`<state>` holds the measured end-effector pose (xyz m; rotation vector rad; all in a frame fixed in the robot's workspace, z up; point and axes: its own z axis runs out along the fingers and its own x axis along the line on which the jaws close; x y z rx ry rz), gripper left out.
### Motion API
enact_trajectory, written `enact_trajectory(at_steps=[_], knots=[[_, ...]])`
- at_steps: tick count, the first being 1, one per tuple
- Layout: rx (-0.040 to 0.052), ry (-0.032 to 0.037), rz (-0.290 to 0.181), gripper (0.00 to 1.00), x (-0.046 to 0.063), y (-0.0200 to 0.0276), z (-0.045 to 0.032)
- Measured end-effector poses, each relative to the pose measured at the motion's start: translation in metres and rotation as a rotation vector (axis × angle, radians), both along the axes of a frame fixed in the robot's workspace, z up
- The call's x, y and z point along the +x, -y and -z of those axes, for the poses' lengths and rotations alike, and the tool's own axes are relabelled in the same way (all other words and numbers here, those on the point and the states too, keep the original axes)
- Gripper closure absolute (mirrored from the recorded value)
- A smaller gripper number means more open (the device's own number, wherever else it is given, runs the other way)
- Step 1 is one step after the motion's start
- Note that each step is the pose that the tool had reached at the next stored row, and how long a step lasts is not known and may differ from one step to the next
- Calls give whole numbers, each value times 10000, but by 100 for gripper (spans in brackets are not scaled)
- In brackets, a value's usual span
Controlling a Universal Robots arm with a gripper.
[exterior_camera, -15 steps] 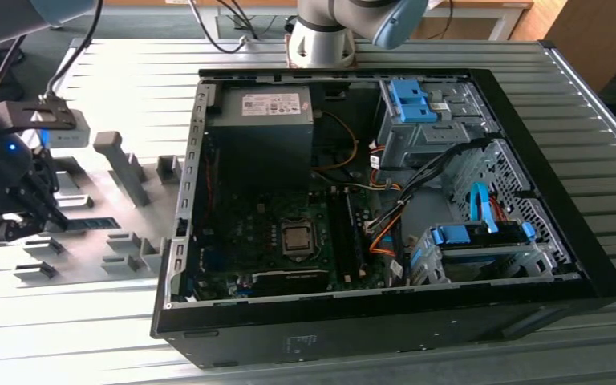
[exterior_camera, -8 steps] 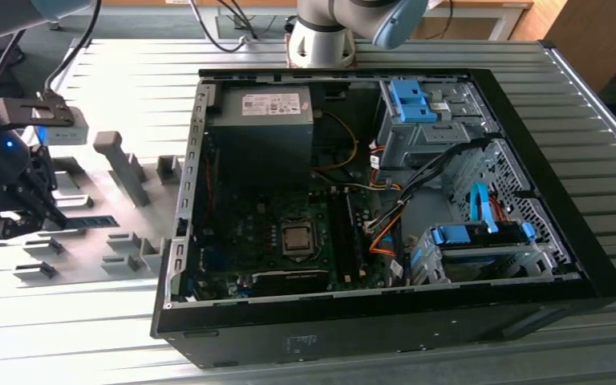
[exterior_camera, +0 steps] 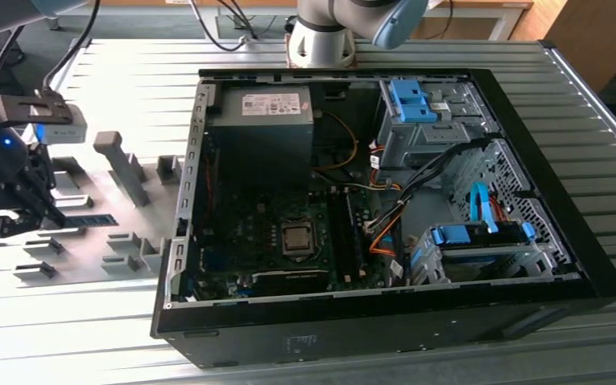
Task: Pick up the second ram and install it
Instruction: 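Pick up the second ram and move it above second insertion slot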
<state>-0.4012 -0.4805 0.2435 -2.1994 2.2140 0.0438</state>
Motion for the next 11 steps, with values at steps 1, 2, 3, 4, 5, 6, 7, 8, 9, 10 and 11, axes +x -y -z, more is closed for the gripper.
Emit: enact_trajectory(at_steps=[1,2,3,4,5,6,7,8,9,10,11], knots=[[0,-1,1,86,0,0,-4],[-1,-1,0,86,0,0,-7],[0,0,0,86,0,0,-9],[0,0,0,86,0,0,-11],[0,0,0,86,0,0,-14],[-1,-1,0,86,0,0,-17],[-1,-1,0,86,0,0,-19],[-2,-1,0,86,0,0,-21],[-2,-1,0,86,0,0,-23],[-2,0,0,86,0,0,-24],[-3,0,0,86,0,0,-27]])
